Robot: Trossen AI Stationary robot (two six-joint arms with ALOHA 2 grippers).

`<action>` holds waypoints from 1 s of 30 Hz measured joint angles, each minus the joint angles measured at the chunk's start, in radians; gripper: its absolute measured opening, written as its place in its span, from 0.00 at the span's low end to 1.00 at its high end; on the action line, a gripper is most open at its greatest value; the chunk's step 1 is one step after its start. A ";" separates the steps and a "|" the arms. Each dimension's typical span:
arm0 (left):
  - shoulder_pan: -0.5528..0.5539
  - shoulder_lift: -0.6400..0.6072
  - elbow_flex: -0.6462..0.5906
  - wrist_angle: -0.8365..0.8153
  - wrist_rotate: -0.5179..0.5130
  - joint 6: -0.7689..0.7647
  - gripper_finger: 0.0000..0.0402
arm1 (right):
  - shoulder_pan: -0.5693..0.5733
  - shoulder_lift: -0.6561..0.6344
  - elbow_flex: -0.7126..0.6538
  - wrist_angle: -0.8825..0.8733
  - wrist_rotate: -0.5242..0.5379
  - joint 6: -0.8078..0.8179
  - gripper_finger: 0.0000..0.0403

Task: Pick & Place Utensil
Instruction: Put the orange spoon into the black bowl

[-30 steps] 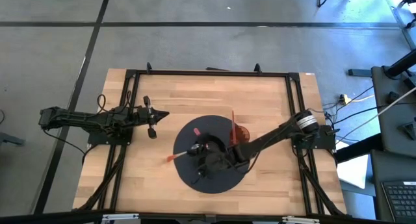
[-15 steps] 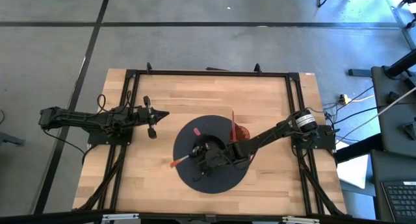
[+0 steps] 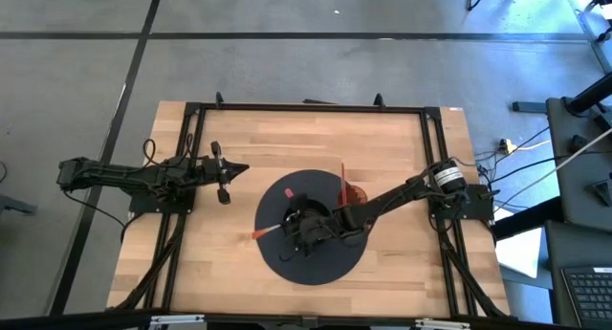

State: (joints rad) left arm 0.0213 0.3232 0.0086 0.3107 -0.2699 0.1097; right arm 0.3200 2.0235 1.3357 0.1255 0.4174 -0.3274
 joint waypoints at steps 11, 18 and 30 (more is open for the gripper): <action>0.000 0.000 0.000 0.000 0.000 0.000 0.01 | -0.003 0.000 0.000 -0.054 0.009 0.060 0.02; 0.000 0.000 0.000 0.000 -0.001 0.008 0.01 | -0.011 0.000 0.000 -0.058 0.018 0.063 0.05; 0.000 0.000 0.000 0.000 -0.001 0.000 0.01 | -0.016 0.000 0.000 -0.104 0.043 0.107 0.06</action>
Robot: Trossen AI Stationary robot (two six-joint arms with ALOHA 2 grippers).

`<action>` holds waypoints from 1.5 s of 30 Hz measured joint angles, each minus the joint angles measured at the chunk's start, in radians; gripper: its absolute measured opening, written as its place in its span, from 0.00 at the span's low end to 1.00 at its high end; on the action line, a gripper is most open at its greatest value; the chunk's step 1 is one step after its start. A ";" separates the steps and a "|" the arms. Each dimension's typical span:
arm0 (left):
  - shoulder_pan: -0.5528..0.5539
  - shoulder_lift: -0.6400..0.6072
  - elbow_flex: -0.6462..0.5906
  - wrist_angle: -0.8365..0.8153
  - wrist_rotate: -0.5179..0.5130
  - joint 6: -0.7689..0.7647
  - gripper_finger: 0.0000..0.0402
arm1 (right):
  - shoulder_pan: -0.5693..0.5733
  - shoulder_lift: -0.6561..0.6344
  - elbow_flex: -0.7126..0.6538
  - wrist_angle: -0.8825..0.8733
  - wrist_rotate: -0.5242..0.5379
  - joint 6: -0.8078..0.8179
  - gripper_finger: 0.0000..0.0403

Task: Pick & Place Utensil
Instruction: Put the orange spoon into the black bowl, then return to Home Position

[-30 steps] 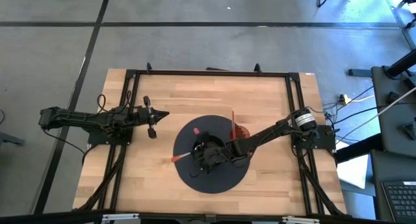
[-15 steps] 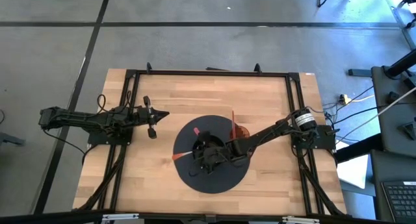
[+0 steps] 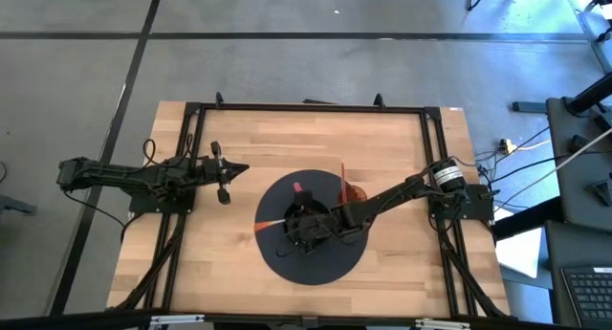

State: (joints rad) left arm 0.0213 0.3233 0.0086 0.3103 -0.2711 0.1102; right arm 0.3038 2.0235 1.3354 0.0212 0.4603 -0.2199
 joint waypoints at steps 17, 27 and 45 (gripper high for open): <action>0.000 0.000 0.000 0.000 -0.001 0.007 0.01 | 0.000 0.000 0.007 0.008 -0.009 0.052 0.20; 0.000 0.000 0.000 0.000 -0.018 -0.008 0.01 | -0.003 0.000 0.007 0.011 0.035 0.074 0.28; 0.000 0.000 0.000 -0.020 -0.022 -0.020 0.01 | 0.083 -0.209 0.008 0.024 0.034 -0.149 0.27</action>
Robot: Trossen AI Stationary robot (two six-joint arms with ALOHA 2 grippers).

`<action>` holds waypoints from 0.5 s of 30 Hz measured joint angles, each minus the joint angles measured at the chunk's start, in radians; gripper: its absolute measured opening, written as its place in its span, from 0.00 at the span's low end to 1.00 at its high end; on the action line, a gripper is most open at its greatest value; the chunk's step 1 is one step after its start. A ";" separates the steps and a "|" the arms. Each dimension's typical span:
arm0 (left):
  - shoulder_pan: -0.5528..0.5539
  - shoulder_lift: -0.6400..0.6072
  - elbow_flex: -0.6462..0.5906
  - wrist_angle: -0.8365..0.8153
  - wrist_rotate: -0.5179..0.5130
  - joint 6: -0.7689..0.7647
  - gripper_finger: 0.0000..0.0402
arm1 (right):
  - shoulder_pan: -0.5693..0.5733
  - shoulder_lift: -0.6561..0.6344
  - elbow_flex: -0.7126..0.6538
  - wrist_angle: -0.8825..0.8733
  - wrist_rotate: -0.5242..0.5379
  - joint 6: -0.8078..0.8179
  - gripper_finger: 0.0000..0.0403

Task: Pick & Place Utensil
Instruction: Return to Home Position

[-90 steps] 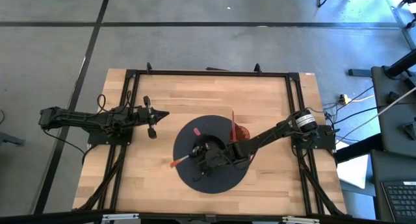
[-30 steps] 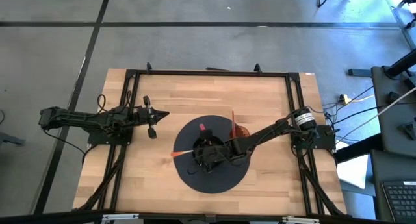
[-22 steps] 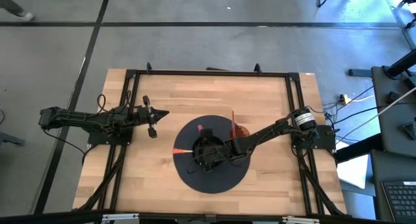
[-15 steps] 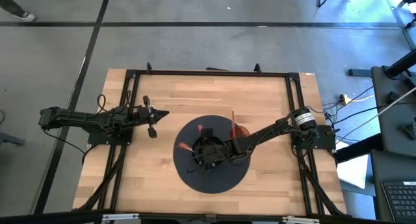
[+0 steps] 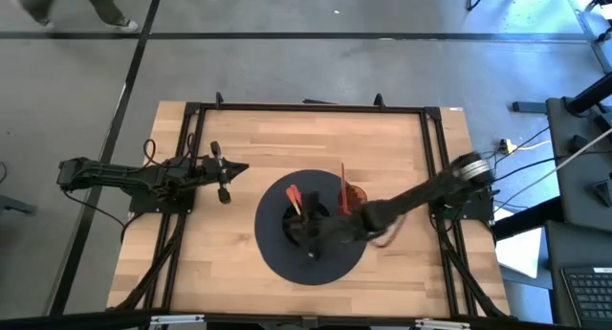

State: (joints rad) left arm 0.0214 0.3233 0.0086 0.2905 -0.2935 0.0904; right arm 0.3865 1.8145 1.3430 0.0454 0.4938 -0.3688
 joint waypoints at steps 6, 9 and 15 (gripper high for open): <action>0.000 0.000 0.000 -0.011 0.001 -0.027 0.01 | 0.046 -0.321 0.002 -0.145 -0.160 -0.023 0.21; 0.000 0.000 0.000 -0.025 0.000 -0.026 0.01 | 0.034 -0.505 0.002 -0.229 -0.297 0.068 0.09; 0.000 0.000 0.000 -0.032 0.050 0.041 0.01 | 0.056 -0.857 -0.061 -0.461 -0.120 0.124 0.03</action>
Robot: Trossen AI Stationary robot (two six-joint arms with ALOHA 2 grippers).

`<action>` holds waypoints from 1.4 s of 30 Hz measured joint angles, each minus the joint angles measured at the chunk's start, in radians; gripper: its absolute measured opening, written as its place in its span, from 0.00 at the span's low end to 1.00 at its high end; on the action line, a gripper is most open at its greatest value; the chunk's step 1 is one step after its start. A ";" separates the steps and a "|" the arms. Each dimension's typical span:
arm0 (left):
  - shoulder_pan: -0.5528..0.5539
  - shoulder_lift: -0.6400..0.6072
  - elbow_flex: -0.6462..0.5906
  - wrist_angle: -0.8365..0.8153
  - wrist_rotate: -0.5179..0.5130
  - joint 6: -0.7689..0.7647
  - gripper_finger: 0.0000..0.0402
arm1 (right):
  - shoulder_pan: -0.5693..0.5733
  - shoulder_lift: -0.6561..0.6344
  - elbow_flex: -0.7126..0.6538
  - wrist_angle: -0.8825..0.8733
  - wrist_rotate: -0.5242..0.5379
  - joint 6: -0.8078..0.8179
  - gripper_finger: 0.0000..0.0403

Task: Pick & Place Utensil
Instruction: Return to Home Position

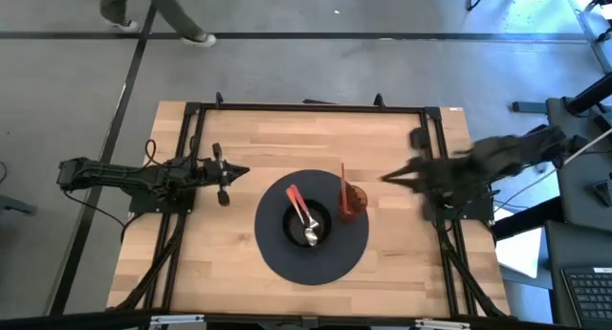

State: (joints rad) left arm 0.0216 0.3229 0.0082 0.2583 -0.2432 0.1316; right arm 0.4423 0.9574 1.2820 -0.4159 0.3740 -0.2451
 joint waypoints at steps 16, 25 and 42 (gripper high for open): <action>-0.011 -0.002 0.000 0.160 0.182 0.047 0.01 | 0.001 -0.950 -0.713 0.111 -0.118 0.129 0.01; -0.058 -0.021 0.000 0.176 0.050 0.058 0.01 | -0.001 -0.866 -0.816 0.178 -0.139 0.126 0.00; -0.069 -0.040 0.000 0.183 0.027 0.104 0.01 | -0.147 -0.927 -1.122 0.468 -0.237 0.209 0.00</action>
State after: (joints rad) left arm -0.0479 0.2830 0.0082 0.4413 -0.2161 0.2353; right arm 0.2957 0.0303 0.1602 0.0517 0.1366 -0.0360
